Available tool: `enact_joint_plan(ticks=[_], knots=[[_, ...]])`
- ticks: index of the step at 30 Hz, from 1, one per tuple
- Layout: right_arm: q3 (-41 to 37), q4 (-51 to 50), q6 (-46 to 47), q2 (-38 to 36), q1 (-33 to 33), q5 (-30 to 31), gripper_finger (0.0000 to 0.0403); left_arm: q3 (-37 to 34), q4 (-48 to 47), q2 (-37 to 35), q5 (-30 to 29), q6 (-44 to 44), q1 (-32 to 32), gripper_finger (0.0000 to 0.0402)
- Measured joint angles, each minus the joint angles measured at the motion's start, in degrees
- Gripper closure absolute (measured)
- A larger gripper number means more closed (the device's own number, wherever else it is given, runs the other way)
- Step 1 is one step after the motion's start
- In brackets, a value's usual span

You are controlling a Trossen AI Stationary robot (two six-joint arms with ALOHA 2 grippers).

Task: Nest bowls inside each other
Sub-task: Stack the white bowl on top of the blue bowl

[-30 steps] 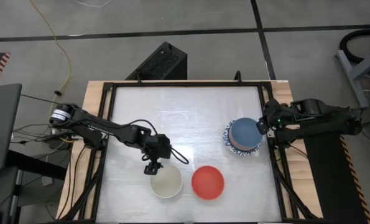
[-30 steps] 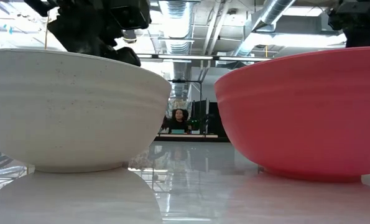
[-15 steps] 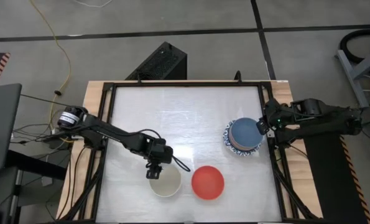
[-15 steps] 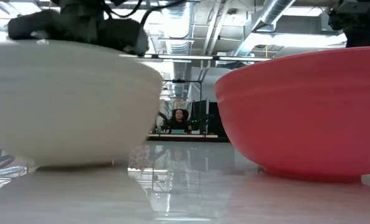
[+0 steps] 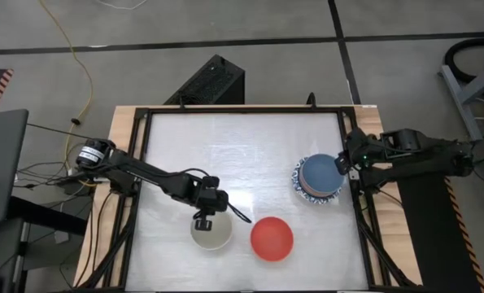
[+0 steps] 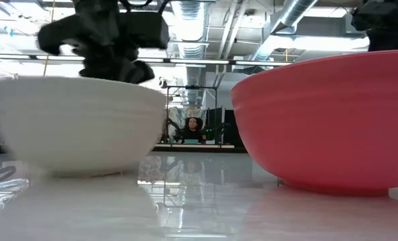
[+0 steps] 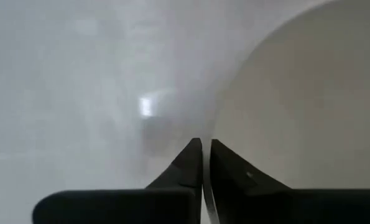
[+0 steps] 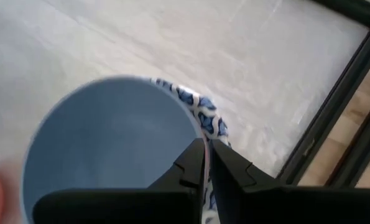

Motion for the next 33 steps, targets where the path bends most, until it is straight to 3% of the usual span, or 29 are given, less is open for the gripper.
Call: enact_joint_plan(ticks=[8, 12, 15, 20, 24, 30, 33], knots=[[0.0, 1.6, 0.0, 0.0, 0.1, 5.8, 0.0354, 3.0, -0.2, -5.6, -21.9, 6.3, 0.2, 0.0401], [0.0, 3.9, -0.4, 0.0, 1.1, 13.3, 0.0354, 2.9, 9.1, -9.6, -35.5, 13.2, 0.2, 0.0401], [0.0, 9.0, -4.0, 0.4, 2.5, 19.1, 0.0354, 2.4, 19.8, -11.5, -41.2, 20.9, 0.8, 0.0401], [0.0, 22.8, -17.3, 2.2, 5.9, 29.6, 0.0354, 1.7, 39.9, -12.6, -42.3, 34.9, 3.5, 0.0401], [0.0, 36.0, -30.3, 5.2, 8.2, 35.3, 0.0354, 1.7, 53.4, -12.4, -37.7, 41.2, 6.6, 0.0401], [0.0, 46.8, -42.4, 10.3, 11.1, 42.5, 0.0354, 1.7, 61.1, -12.4, -32.0, 43.3, 10.5, 0.0401], [0.0, 47.0, -43.6, 13.4, 12.9, 48.6, 0.0354, 1.5, 63.1, -12.4, -24.5, 41.1, 12.2, 0.0401]])
